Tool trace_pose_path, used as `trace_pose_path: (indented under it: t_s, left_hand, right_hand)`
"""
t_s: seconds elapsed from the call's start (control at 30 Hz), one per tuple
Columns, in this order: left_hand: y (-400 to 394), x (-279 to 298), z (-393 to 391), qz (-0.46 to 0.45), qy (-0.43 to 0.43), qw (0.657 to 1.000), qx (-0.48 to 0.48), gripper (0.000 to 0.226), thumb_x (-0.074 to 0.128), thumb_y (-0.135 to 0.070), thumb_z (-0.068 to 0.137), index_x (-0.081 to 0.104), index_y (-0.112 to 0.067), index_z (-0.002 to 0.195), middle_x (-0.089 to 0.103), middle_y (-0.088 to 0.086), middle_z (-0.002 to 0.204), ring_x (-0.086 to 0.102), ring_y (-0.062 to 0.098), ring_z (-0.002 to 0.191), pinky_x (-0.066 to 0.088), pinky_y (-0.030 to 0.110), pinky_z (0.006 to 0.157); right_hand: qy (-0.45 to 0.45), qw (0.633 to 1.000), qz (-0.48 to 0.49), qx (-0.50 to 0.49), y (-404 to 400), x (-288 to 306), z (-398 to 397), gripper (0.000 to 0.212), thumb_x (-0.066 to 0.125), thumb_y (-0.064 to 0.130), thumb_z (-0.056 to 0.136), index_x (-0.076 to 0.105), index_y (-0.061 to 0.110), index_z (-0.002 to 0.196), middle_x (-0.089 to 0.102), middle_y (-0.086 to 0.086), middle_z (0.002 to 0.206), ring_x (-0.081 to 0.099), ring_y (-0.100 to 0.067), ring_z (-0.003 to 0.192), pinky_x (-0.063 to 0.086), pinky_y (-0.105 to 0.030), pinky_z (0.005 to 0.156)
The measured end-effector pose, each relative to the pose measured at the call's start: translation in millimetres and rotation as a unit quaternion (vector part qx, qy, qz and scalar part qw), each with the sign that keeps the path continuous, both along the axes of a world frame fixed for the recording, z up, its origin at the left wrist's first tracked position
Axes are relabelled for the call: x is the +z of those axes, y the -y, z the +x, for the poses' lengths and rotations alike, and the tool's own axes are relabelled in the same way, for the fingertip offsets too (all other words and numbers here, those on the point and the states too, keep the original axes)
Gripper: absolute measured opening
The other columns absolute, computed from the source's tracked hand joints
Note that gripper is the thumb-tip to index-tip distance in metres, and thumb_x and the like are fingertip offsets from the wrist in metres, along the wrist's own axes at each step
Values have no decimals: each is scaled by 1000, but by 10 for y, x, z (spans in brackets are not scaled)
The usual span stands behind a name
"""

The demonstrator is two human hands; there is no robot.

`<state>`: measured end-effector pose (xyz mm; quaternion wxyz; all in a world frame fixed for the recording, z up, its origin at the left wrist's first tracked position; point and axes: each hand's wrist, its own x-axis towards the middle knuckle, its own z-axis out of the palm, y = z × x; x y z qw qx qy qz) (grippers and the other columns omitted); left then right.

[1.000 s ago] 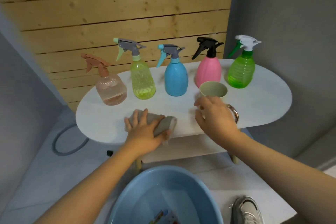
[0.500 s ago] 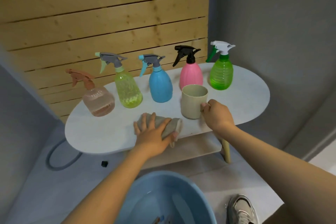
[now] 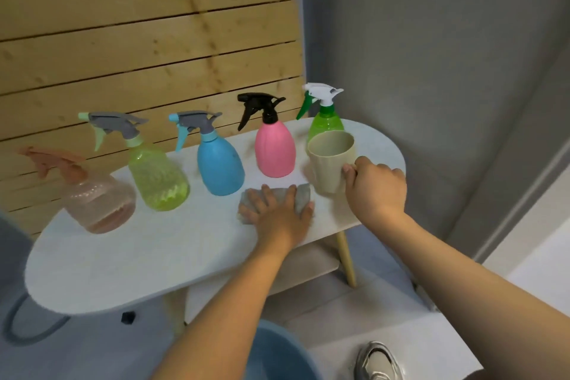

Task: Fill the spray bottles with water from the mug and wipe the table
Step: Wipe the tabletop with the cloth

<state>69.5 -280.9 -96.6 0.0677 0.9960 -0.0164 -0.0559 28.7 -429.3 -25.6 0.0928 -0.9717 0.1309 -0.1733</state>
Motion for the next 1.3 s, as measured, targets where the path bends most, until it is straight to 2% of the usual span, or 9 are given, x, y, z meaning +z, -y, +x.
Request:
trace_pose_path:
  t_s: [0.2, 0.37, 0.5, 0.57, 0.63, 0.73, 1.03, 1.2, 1.3]
  left_hand:
    - [797, 23, 87, -48, 8, 995, -82, 63, 27, -63, 92, 14, -39, 148, -2, 18, 157, -17, 46, 140, -12, 64, 106]
    - [421, 20, -83, -6, 27, 992, -126, 58, 22, -64, 92, 16, -43, 145, 2, 11, 158, -12, 37, 143, -7, 63, 110]
    - [-344, -57, -248, -24, 43, 998, -44, 61, 19, -68, 90, 15, -44, 145, 1, 8, 158, -14, 32, 144, -10, 60, 111]
    - [-607, -84, -218, -27, 40, 999, 22, 61, 19, -68, 90, 13, -45, 145, 2, 11, 158, -12, 35, 144, -3, 63, 111]
    - [-594, -115, -161, -40, 27, 997, 55, 61, 19, -67, 90, 10, -44, 146, 0, 15, 157, -12, 40, 143, 5, 64, 110]
    - [-211, -108, -89, -47, 19, 997, 63, 64, 19, -64, 92, 6, -39, 149, -6, 16, 157, -16, 45, 141, 3, 66, 109]
    - [1030, -17, 205, -9, 17, 998, -60, 63, 20, -65, 91, 8, -40, 148, -4, 17, 157, -16, 47, 139, -10, 66, 106]
    - [753, -47, 135, 3, 61, 992, -114, 54, 22, -66, 90, 22, -44, 139, 11, 11, 155, -4, 38, 142, 1, 65, 108]
    - [290, -82, -53, -11, 74, 994, -82, 54, 21, -64, 92, 20, -43, 142, 9, 11, 156, -6, 37, 143, -3, 66, 109]
  right_hand:
    - [10, 998, -11, -57, 421, -10, 22, 36, 29, 32, 101, 54, 6, 102, 65, -16, 96, 56, -33, 94, 32, -36, 82]
    - [-2, 999, 23, -49, 440, -36, 4, 36, 27, 32, 101, 53, 7, 99, 65, -15, 96, 56, -32, 92, 31, -35, 78]
    - [-26, 998, 58, -20, 312, -78, -39, 36, 26, 33, 101, 52, 8, 101, 65, -14, 97, 55, -32, 96, 31, -36, 80]
    - [-33, 998, 58, -13, 271, -97, -49, 36, 26, 33, 101, 52, 8, 102, 64, -13, 99, 55, -32, 97, 30, -36, 79]
    - [-26, 998, 50, -16, 288, -102, -61, 36, 26, 34, 101, 52, 9, 102, 64, -13, 98, 55, -32, 95, 28, -35, 76]
    - [-13, 999, 37, -33, 422, -90, -60, 37, 27, 34, 101, 53, 8, 102, 64, -14, 97, 54, -31, 95, 27, -34, 76]
    - [14, 996, 36, -82, 812, -146, -4, 38, 32, 34, 100, 58, 6, 104, 65, -16, 97, 53, -32, 100, 24, -33, 72]
    - [17, 995, 38, -86, 758, -108, -16, 38, 31, 34, 100, 57, 6, 102, 65, -16, 95, 54, -33, 96, 24, -33, 72]
    - [28, 996, 63, -63, 551, -79, -43, 32, 31, 35, 100, 48, 11, 87, 64, -16, 92, 53, -33, 88, 25, -33, 71]
